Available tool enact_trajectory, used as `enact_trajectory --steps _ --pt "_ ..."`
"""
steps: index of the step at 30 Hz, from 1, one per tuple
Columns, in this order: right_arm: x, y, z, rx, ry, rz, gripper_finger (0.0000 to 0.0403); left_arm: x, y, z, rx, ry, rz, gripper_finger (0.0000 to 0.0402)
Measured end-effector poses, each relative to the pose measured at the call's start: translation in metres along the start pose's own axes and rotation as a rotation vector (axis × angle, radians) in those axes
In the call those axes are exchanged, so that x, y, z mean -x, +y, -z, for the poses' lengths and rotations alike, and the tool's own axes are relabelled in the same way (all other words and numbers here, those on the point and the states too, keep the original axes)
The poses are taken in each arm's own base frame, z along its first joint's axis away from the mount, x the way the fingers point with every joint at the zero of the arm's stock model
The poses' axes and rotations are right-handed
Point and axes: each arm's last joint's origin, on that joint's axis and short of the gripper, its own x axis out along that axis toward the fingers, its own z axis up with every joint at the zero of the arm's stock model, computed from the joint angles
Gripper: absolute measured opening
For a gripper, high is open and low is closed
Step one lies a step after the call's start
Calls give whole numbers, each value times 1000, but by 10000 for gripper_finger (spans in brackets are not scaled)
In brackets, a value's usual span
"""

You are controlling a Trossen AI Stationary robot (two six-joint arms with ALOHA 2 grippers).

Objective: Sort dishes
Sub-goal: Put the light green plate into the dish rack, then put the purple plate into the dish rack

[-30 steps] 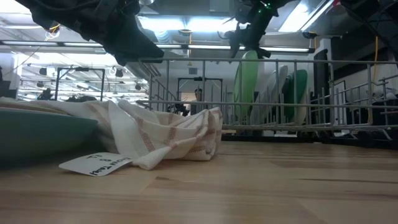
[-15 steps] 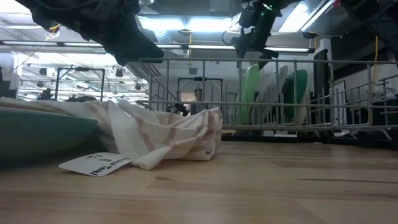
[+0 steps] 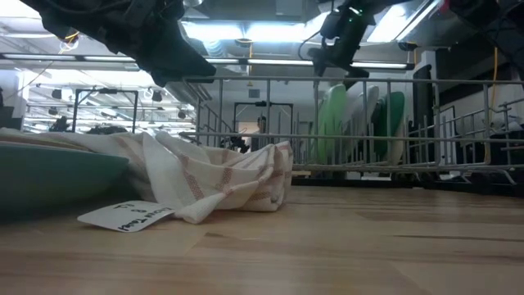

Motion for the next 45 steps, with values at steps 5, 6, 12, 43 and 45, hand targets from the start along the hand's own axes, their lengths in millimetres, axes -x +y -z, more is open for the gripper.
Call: enact_trajectory --steps 5,6,12,43,45 --pt "2 -18 -2 -49 29 36 386 0 0 0 0 0 0 123" --pt "3 -22 -2 -54 33 43 386 0 0 0 0 0 0 123" --pt "20 -34 -2 -55 8 88 386 0 0 0 0 0 0 123" --pt "146 158 139 871 -247 -428 386 10 -23 6 -247 48 477 123" --pt "150 168 149 902 -253 -474 386 11 -25 10 -257 75 491 123"
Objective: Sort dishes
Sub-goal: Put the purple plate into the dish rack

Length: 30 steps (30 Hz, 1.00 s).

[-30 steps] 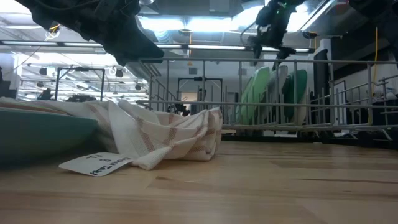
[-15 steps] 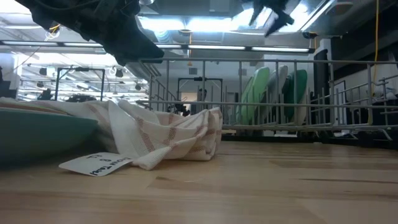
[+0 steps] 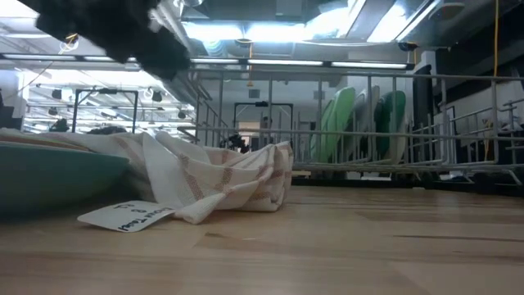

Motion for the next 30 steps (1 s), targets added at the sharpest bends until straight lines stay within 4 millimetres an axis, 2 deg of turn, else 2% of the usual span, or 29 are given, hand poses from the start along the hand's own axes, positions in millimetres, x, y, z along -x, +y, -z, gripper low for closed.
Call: enact_trajectory --steps 7,19,26,30 --pt "-1 40 0 75 0 -103 386 0 -2 4 6 49 8 123" --pt "-4 78 -7 138 -95 -198 386 1 -2 11 20 114 9 123" --pt "-28 95 -14 156 -147 -232 386 1 -2 11 70 119 8 123" --pt "-64 99 -12 164 -97 -227 386 1 -1 10 174 106 -22 123"
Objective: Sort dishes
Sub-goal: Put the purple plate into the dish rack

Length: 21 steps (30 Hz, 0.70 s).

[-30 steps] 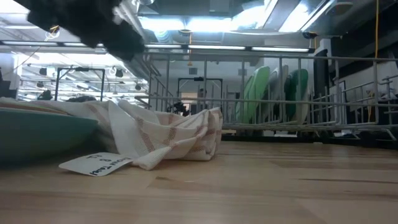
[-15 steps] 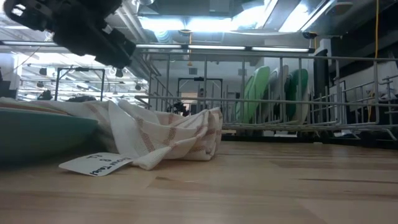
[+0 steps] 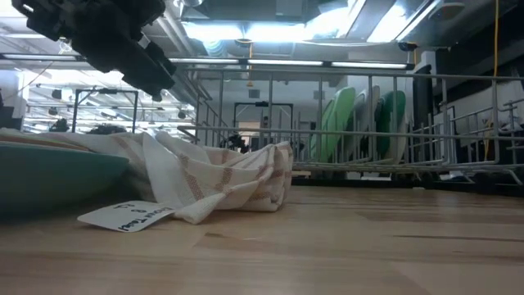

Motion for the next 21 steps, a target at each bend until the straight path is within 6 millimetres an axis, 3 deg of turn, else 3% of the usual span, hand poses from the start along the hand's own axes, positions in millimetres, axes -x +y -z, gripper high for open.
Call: enact_trajectory --steps 6,11,18,21 --pt "-46 -12 14 131 96 8 386 0 -1 1 278 14 20 123" --pt "-71 -19 23 311 139 1 386 13 -7 3 338 85 175 123" --pt "-97 -21 27 460 119 0 386 61 -11 1 408 64 206 123" --pt "-112 -22 31 470 118 -1 386 86 -9 9 449 58 131 123"
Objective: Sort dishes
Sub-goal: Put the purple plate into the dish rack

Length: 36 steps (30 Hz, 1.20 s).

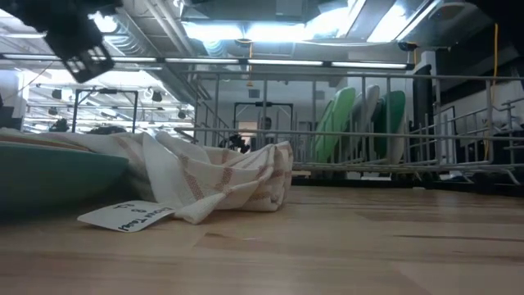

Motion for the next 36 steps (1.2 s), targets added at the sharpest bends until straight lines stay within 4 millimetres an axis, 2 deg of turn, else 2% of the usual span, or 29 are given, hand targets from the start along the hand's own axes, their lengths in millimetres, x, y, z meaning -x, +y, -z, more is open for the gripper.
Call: enact_trajectory --steps 5,9,11,18,26,36 --pt "-17 4 8 -3 51 -31 385 25 17 18 12 -41 -358 123" --pt "-19 7 11 -5 82 -50 385 30 24 23 -81 -27 -503 123" --pt "-19 7 12 -7 86 -52 385 27 27 26 -139 -3 -532 123" --pt "-15 11 17 -71 156 -87 385 5 44 41 -138 90 -658 123" --pt "-3 18 29 -109 312 -146 385 -14 54 41 -175 127 -849 123" --pt "6 23 40 -118 456 -171 385 -33 65 42 -193 228 -920 123"
